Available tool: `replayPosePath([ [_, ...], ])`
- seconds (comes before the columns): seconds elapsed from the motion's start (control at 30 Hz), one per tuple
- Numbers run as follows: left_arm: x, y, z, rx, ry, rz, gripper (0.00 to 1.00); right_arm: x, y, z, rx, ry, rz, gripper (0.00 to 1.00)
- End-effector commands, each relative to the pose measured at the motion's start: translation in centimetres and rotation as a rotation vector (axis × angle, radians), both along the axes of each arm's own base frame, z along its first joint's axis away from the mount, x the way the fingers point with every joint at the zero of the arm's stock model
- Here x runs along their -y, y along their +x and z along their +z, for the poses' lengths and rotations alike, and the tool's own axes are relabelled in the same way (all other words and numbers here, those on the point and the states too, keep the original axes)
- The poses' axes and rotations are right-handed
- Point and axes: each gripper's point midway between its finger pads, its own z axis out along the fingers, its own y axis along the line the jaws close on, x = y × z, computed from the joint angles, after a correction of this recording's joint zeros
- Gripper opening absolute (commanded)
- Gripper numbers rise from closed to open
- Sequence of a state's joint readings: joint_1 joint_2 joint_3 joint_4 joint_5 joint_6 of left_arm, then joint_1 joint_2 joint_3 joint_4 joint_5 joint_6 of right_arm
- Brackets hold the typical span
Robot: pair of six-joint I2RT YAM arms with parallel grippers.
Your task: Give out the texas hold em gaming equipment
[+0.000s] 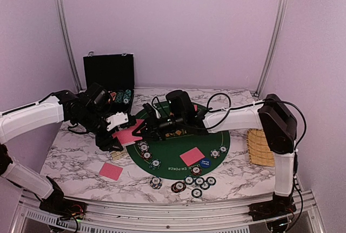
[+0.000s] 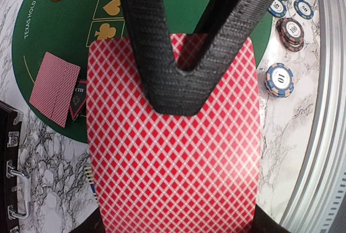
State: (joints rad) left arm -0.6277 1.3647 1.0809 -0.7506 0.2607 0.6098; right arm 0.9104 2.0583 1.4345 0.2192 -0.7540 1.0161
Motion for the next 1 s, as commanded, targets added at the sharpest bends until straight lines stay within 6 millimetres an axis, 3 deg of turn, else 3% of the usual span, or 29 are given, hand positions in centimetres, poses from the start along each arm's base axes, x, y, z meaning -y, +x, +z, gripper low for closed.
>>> replayPosePath([
  [0.0,0.3,-0.2,0.4,-0.003,-0.017,-0.006,0.00,1.0,0.5,1.9,0.032,0.003,-0.020,0.15],
  [0.37,0.3,-0.1,0.3,-0.005,-0.015,-0.004,0.00,2.7,1.5,2.6,0.049,-0.015,-0.044,0.00],
  [0.67,0.3,-0.2,0.2,-0.008,-0.015,-0.003,0.00,5.5,3.4,3.3,0.035,0.004,-0.095,0.00],
  [0.83,0.3,-0.1,0.2,-0.008,-0.015,-0.003,0.00,7.8,5.8,4.3,0.052,0.013,-0.150,0.00],
  [0.97,0.3,-0.1,0.0,-0.013,-0.009,-0.002,0.00,11.4,9.9,4.4,0.072,0.000,-0.244,0.00],
])
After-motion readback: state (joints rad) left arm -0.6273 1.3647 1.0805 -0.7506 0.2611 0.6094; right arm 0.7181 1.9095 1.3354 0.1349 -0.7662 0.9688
